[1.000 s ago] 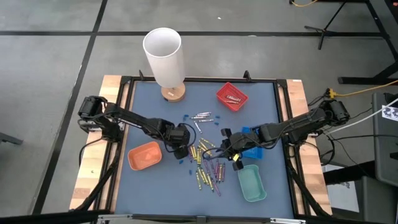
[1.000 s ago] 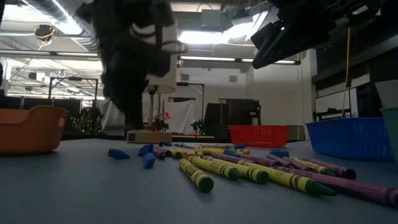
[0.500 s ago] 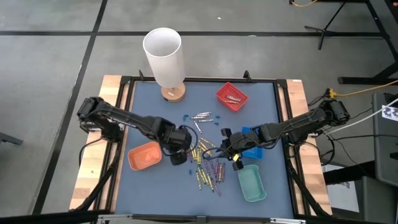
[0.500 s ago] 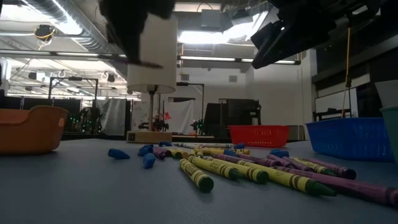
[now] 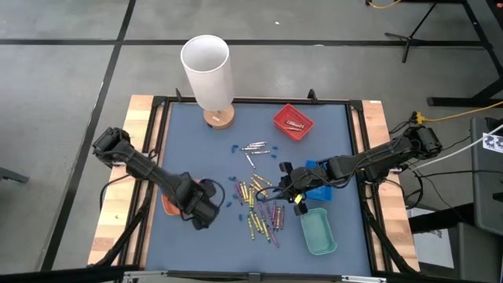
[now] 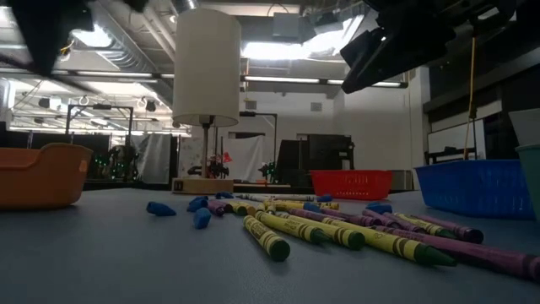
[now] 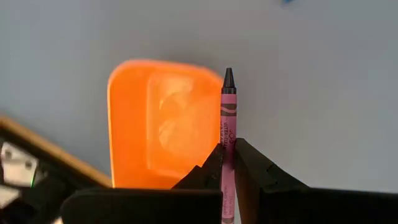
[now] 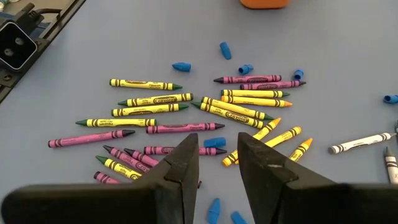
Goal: Sort crayons
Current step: Put the violet crayon into the orange bin, then put the yellow crayon into the blue bin
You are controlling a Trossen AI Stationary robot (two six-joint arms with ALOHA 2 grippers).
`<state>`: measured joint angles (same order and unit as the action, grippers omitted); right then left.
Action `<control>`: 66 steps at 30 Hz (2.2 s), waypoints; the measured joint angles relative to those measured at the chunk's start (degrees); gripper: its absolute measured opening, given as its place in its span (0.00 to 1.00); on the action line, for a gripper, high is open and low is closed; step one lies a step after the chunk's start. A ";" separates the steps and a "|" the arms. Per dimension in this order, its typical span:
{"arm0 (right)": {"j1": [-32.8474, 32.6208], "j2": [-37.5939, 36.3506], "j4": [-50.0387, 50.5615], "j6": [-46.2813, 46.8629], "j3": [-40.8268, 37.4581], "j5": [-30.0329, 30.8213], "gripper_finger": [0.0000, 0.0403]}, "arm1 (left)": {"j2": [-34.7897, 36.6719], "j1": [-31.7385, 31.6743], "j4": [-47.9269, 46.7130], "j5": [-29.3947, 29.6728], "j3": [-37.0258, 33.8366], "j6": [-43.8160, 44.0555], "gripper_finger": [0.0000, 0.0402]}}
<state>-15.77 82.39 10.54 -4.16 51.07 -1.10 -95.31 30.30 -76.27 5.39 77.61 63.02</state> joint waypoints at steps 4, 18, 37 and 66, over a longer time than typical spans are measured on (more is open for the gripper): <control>0.02 0.00 -0.06 -0.02 0.00 0.53 0.27 | 0.00 2.92 0.09 0.02 -4.46 3.65 0.01; 0.04 0.00 -0.21 -0.13 -0.01 4.66 0.27 | -0.02 4.71 2.36 0.04 -14.39 6.52 0.12; 0.04 11.63 -5.22 2.59 -0.04 18.05 0.27 | -0.02 4.73 10.34 9.11 -14.39 10.32 0.35; 7.54 19.57 -10.47 16.24 -0.04 10.84 0.27 | -0.02 4.73 12.77 10.20 -14.39 10.36 0.35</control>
<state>-8.23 101.96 0.07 12.08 51.03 9.73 -95.33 35.03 -63.50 15.59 63.22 73.38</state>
